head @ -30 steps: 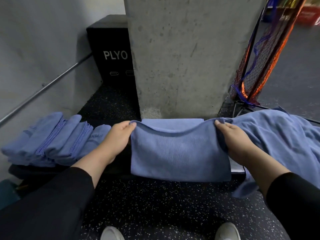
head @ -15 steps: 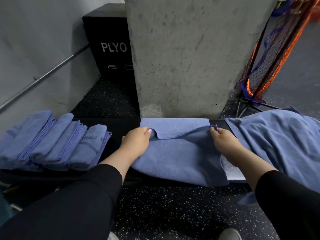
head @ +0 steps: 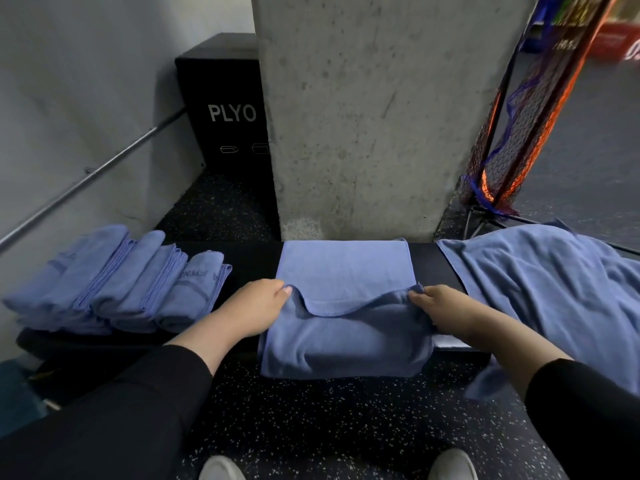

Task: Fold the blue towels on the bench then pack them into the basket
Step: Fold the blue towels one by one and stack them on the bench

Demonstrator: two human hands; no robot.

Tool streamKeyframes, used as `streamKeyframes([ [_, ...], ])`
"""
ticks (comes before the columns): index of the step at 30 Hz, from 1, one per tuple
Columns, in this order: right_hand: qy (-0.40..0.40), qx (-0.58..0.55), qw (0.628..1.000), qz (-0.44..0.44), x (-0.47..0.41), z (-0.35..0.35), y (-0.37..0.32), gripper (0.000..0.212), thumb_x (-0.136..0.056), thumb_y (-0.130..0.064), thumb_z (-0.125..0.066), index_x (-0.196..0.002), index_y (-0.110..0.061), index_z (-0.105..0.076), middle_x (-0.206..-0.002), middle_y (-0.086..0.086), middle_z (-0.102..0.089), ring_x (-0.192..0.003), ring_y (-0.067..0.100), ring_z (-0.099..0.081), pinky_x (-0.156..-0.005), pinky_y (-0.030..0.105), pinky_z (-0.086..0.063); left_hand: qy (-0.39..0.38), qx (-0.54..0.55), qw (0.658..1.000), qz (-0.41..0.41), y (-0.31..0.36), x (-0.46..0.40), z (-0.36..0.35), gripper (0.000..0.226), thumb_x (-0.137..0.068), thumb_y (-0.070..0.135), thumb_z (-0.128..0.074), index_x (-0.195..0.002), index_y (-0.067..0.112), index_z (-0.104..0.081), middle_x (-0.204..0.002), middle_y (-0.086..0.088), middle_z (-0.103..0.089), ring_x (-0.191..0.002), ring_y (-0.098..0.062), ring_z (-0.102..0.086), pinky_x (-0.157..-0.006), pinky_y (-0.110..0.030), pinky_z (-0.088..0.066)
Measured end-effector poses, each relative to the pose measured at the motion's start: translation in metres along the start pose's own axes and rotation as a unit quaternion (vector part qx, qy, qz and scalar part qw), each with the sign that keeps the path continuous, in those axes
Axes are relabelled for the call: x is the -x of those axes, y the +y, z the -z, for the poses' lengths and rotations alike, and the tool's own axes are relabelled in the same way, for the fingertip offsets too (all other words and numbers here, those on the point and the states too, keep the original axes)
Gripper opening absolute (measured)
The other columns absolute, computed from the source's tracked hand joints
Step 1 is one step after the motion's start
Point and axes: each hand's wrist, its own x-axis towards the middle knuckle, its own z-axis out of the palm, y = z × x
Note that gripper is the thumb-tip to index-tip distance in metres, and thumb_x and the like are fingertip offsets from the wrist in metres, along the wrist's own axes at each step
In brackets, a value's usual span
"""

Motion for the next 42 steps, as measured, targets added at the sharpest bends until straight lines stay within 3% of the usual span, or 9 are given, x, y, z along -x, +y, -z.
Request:
streamKeyframes([
  [5, -0.022, -0.297, 0.955, 0.010, 0.021, 0.018, -0.014, 0.030, -0.105, -0.025, -0.051, -0.096, -0.001, -0.067, -0.079, 0.009, -0.068, -0.072, 0.015, -0.065, -0.065, 0.027, -0.052, 0.018, 0.345, 0.938, 0.002, 0.006, 0.014, 0.023, 0.042, -0.101, 0.038, -0.049, -0.082, 0.001, -0.058, -0.070, -0.005, -0.063, -0.067, -0.019, -0.057, -0.066, -0.033, -0.049],
  [9, 0.085, -0.356, 0.930, 0.025, 0.010, 0.031, -0.031, 0.031, -0.104, -0.034, -0.053, -0.099, -0.009, -0.069, -0.095, 0.003, -0.073, -0.091, 0.012, -0.066, -0.080, 0.029, -0.051, 0.088, 0.437, 0.895, 0.009, 0.011, 0.000, 0.032, 0.035, -0.109, 0.029, -0.043, -0.084, 0.019, -0.064, -0.064, 0.010, -0.064, -0.063, -0.007, -0.059, -0.065, -0.025, -0.050],
  [12, 0.135, -0.314, 0.939, 0.031, -0.013, 0.026, -0.035, 0.037, -0.102, -0.050, -0.048, -0.098, -0.019, -0.068, -0.103, -0.002, -0.074, -0.104, 0.015, -0.066, -0.097, 0.039, -0.052, 0.143, 0.398, 0.906, 0.026, 0.004, -0.021, 0.028, 0.038, -0.098, 0.058, -0.043, -0.098, 0.031, -0.071, -0.093, 0.004, -0.075, -0.093, -0.017, -0.067, -0.093, -0.048, -0.053],
  [17, 0.160, -0.196, 0.966, 0.046, -0.037, 0.002, -0.041, 0.031, -0.107, -0.038, -0.041, -0.109, -0.016, -0.062, -0.094, -0.007, -0.061, -0.099, 0.012, -0.053, -0.087, 0.026, -0.038, 0.161, 0.247, 0.955, 0.014, 0.021, -0.036, 0.009, 0.037, -0.109, 0.030, -0.039, -0.087, 0.008, -0.059, -0.081, -0.009, -0.063, -0.075, -0.019, -0.053, -0.065, -0.033, -0.036],
  [22, 0.108, 0.006, 0.994, 0.024, -0.047, -0.013, -0.027, 0.041, -0.108, -0.034, -0.038, -0.091, -0.002, -0.057, -0.101, 0.023, -0.065, -0.098, 0.035, -0.060, -0.069, 0.032, -0.031, 0.062, 0.028, 0.998, -0.003, 0.011, -0.047, -0.013, 0.039, -0.110, 0.030, -0.034, -0.076, 0.013, -0.043, -0.081, -0.011, -0.057, -0.083, -0.036, -0.056, -0.067, -0.041, -0.034],
  [30, 0.034, 0.130, 0.991, 0.015, -0.026, -0.002, -0.024, 0.040, -0.108, -0.033, -0.035, -0.079, -0.011, -0.050, -0.079, 0.007, -0.053, -0.079, 0.026, -0.049, -0.061, 0.033, -0.032, -0.003, -0.103, 0.995, -0.011, 0.021, -0.021, 0.003, 0.035, -0.110, 0.033, -0.030, -0.083, 0.017, -0.046, -0.098, -0.011, -0.064, -0.092, -0.032, -0.060, -0.074, -0.038, -0.041],
  [36, -0.012, 0.124, 0.992, 0.026, -0.003, 0.007, -0.017, 0.041, -0.106, -0.038, -0.042, -0.089, -0.005, -0.060, -0.083, 0.007, -0.058, -0.077, 0.022, -0.054, -0.069, 0.033, -0.041, -0.019, -0.051, 0.998, -0.003, 0.018, -0.001, 0.009, 0.040, -0.108, 0.034, -0.035, -0.082, 0.011, -0.054, -0.090, -0.008, -0.065, -0.087, -0.026, -0.059, -0.074, -0.038, -0.041],
  [39, -0.014, -0.082, 0.996, 0.007, 0.008, 0.017, -0.016, 0.037, -0.106, -0.035, -0.046, -0.097, -0.002, -0.062, -0.085, 0.011, -0.058, -0.076, 0.021, -0.057, -0.062, 0.029, -0.054, 0.028, 0.135, 0.990, -0.009, 0.011, 0.003, 0.013, 0.043, -0.104, 0.037, -0.045, -0.076, 0.006, -0.054, -0.074, -0.004, -0.061, -0.075, -0.019, -0.056, -0.072, -0.040, -0.045],
  [42, -0.021, -0.272, 0.962, 0.005, 0.011, 0.030, -0.019, 0.033, -0.105, -0.034, -0.050, -0.108, -0.006, -0.067, -0.097, 0.018, -0.070, -0.090, 0.024, -0.064, -0.080, 0.038, -0.053, 0.094, 0.333, 0.938, -0.002, 0.015, 0.002, 0.023, 0.034, -0.104, 0.028, -0.050, -0.082, 0.009, -0.068, -0.076, 0.006, -0.069, -0.077, -0.012, -0.060, -0.079, -0.040, -0.049],
])
